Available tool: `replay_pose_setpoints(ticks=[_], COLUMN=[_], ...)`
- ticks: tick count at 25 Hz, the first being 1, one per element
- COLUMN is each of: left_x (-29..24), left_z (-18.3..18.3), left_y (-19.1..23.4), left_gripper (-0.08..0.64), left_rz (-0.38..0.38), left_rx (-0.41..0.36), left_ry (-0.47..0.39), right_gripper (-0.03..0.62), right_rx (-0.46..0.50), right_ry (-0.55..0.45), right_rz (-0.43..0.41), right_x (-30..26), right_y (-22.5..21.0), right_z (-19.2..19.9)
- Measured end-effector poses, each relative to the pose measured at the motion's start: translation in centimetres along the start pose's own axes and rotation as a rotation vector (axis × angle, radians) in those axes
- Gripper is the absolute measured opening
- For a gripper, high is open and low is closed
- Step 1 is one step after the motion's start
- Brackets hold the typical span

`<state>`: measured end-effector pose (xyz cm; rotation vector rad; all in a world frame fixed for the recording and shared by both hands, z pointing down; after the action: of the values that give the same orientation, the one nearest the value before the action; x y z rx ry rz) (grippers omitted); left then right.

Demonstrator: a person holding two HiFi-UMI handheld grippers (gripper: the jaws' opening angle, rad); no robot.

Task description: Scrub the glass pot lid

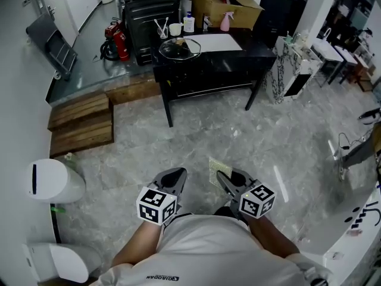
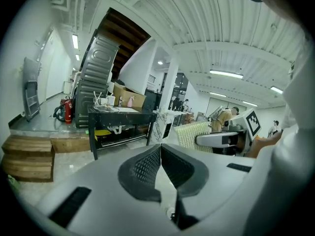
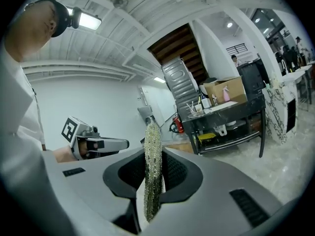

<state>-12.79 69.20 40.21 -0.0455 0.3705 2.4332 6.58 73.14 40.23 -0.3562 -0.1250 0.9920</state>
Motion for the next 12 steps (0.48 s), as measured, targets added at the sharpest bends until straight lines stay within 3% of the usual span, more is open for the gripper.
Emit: replay_pose_setpoints(ticks=[3, 7, 12], left_x=[0.2, 0.0, -1.0], left_z=[0.0, 0.4, 0.6], left_y=[0.5, 1.6, 3.3], left_gripper=[0.015, 0.015, 0.015], left_rz=[0.008, 0.001, -0.014], left_rx=[0.062, 0.031, 0.046], left_ry=[-0.001, 0.021, 0.025], right_gripper=[0.081, 0.081, 0.081], right_rx=[0.002, -0.018, -0.04], right_ry=[0.0, 0.012, 0.024], right_rz=[-0.001, -0.019, -0.029], right_x=[-0.4, -1.4, -3.5], right_y=[0.2, 0.1, -1.2], right_z=[0.0, 0.4, 0.0])
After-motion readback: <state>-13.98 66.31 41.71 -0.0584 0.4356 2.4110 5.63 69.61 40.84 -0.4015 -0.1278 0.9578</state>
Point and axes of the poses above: the fingertips, and each gripper's own axes: x backward along the fingers, y to its left, z out of its underside, the point moved 6 cm from there along x, backward along the fingers, and after that the axes turned 12 degrees about -y, right-handed, at the moved point
